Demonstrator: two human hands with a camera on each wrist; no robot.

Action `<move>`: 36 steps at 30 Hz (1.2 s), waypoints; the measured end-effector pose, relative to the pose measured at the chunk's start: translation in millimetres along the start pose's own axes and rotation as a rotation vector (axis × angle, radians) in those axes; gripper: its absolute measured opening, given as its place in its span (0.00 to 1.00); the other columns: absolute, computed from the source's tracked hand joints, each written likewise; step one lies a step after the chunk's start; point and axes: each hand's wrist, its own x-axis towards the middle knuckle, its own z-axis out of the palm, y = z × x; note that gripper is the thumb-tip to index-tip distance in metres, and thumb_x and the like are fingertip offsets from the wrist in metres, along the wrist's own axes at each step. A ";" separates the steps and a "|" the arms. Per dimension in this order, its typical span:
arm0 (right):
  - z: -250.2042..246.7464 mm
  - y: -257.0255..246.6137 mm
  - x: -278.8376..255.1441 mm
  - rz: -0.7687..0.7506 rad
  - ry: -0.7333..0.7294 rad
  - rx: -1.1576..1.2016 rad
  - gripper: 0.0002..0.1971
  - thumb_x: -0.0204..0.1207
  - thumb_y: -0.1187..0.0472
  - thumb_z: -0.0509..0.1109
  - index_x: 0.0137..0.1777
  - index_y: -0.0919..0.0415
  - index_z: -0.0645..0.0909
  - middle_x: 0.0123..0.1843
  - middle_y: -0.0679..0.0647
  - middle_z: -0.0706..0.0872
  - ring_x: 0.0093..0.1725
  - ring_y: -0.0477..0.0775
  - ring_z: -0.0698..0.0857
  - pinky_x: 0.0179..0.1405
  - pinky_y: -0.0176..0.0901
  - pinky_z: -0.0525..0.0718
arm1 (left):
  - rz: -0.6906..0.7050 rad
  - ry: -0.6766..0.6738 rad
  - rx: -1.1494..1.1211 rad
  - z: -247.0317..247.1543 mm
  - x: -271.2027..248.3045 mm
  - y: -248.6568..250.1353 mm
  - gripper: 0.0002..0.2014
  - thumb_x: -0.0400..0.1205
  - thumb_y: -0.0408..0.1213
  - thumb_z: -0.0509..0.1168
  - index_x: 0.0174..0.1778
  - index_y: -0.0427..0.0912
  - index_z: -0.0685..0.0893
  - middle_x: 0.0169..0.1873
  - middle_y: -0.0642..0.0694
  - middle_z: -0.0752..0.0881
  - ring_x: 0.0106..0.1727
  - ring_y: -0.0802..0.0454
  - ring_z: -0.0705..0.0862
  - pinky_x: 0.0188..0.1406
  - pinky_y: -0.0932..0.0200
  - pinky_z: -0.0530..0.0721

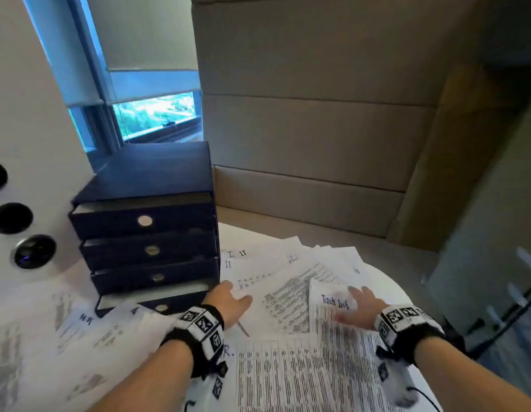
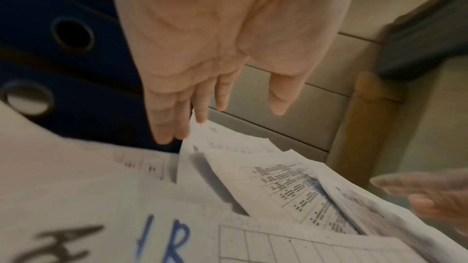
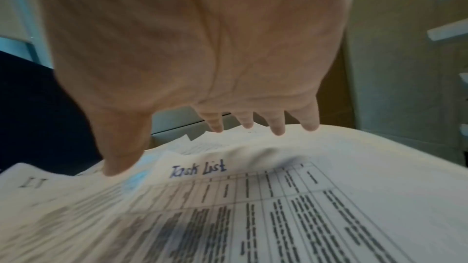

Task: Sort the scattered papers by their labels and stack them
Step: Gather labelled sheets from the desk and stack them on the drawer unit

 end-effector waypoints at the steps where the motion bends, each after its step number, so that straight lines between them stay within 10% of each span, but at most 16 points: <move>1: 1.6 0.6 7.6 0.016 0.022 0.003 0.56 0.65 0.22 0.61 0.85 0.50 0.41 0.87 0.56 0.41 0.84 0.65 0.53 0.81 0.61 0.56 | -0.031 -0.003 0.009 5.8 6.0 0.3 0.35 0.79 0.54 0.66 0.77 0.38 0.67 0.72 0.41 0.75 0.70 0.43 0.76 0.68 0.55 0.76; 9: 10.7 11.5 63.0 -0.054 0.026 -0.164 0.81 0.19 0.08 0.45 0.78 0.52 0.59 0.73 0.57 0.70 0.70 0.61 0.74 0.70 0.61 0.73 | -0.209 0.073 0.152 60.2 48.3 12.3 0.46 0.71 0.59 0.68 0.79 0.42 0.56 0.77 0.37 0.59 0.76 0.37 0.67 0.74 0.44 0.70; 19: 13.7 1.9 53.7 0.059 0.158 -0.203 0.63 0.45 0.15 0.65 0.78 0.51 0.57 0.75 0.58 0.72 0.74 0.63 0.69 0.71 0.60 0.69 | -0.198 0.154 -0.122 57.0 63.2 8.3 0.52 0.64 0.43 0.78 0.79 0.36 0.54 0.64 0.38 0.78 0.63 0.40 0.81 0.63 0.49 0.83; 26: 10.7 -7.4 42.3 -0.043 0.167 -0.150 0.54 0.56 0.20 0.65 0.78 0.53 0.64 0.74 0.55 0.74 0.72 0.60 0.73 0.71 0.56 0.72 | -0.028 0.101 -0.146 53.2 62.4 1.7 0.22 0.70 0.34 0.77 0.59 0.36 0.82 0.49 0.44 0.87 0.50 0.45 0.86 0.47 0.58 0.85; 36: 4.0 9.3 57.5 -0.034 0.206 -0.134 0.55 0.51 0.20 0.69 0.77 0.48 0.63 0.71 0.53 0.73 0.71 0.59 0.69 0.69 0.57 0.72 | -0.047 0.211 0.195 62.6 71.0 18.9 0.07 0.75 0.38 0.69 0.45 0.41 0.81 0.54 0.42 0.84 0.59 0.44 0.82 0.59 0.55 0.83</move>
